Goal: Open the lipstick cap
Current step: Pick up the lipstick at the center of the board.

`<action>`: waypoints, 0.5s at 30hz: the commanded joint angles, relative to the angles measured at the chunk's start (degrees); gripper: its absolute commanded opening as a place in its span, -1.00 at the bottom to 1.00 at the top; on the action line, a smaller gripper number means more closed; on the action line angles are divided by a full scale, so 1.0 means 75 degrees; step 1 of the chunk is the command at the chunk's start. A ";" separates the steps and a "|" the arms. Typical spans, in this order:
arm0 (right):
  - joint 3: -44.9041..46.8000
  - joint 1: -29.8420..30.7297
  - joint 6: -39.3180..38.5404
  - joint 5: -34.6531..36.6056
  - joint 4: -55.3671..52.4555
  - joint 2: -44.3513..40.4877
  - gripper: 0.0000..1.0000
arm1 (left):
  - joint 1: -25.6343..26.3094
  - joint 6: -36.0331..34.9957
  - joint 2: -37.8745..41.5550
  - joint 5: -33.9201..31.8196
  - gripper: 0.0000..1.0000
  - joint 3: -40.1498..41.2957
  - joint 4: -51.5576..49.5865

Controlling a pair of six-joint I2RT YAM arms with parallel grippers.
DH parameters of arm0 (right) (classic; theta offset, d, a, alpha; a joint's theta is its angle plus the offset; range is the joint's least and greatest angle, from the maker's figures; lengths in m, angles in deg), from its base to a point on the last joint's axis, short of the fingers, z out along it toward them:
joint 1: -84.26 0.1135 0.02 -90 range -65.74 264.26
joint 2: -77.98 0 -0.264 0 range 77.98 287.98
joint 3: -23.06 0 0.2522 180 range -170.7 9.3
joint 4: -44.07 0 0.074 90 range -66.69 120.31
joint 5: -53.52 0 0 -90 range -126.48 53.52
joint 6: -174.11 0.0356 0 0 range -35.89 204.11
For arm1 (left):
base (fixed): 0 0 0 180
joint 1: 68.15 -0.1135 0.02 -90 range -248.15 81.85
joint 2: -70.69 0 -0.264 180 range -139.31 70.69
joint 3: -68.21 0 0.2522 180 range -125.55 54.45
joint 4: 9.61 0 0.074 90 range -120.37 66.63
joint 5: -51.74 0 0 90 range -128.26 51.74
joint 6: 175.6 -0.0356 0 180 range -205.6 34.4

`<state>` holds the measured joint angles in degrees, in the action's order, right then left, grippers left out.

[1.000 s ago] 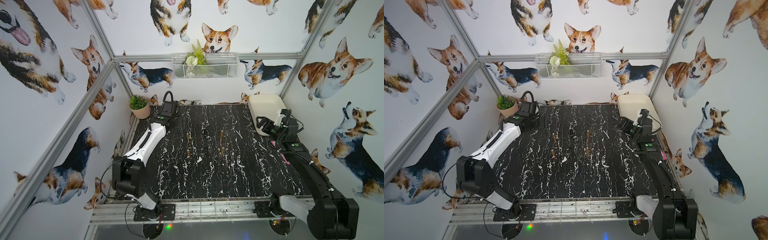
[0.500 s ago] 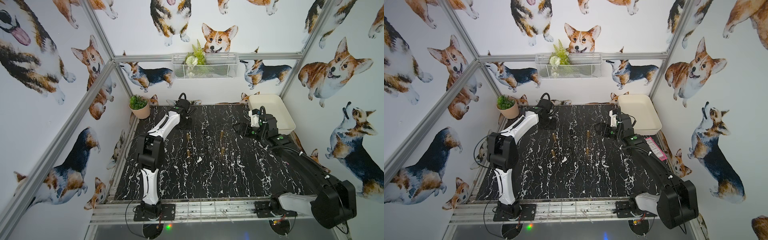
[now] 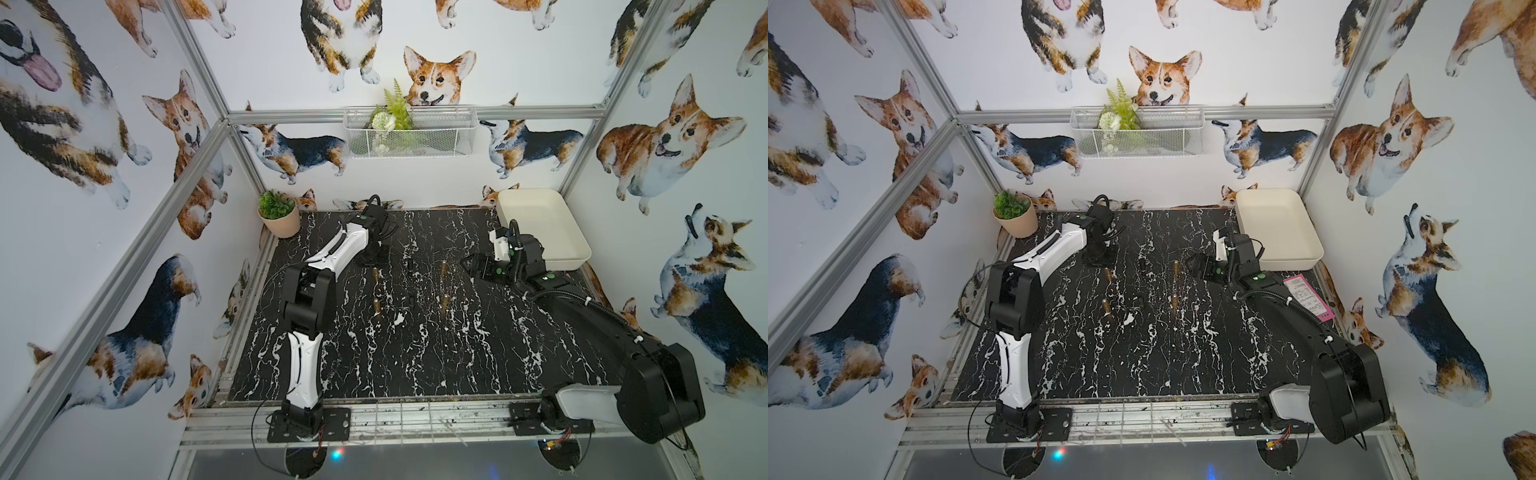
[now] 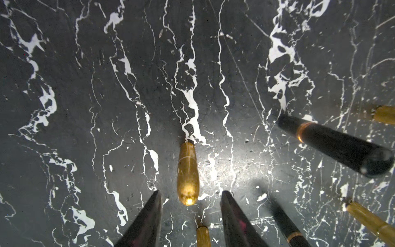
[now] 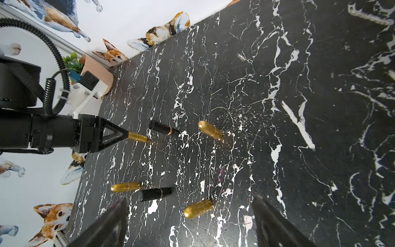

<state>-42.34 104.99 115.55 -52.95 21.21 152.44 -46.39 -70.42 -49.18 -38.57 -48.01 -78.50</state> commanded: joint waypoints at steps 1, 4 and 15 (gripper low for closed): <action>0.0118 0.0014 0.0217 0.0121 0.0288 -0.0086 0.84 | -0.0001 0.0046 0.0040 -0.0087 -0.08 0.0050 -0.0166; 0.0258 0.0014 0.0246 0.0168 0.0345 -0.0209 0.84 | 0.0000 0.0003 -0.0123 -0.0081 -0.09 -0.0061 -0.0254; 0.0358 0.0019 0.0437 0.0220 0.0508 -0.0223 0.84 | -0.0005 -0.0020 -0.0587 -0.0075 -0.21 -0.0579 -0.0348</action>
<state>-39.83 104.99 117.27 -51.92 22.87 150.64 -46.37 -70.49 -53.12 -38.86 -51.59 -79.42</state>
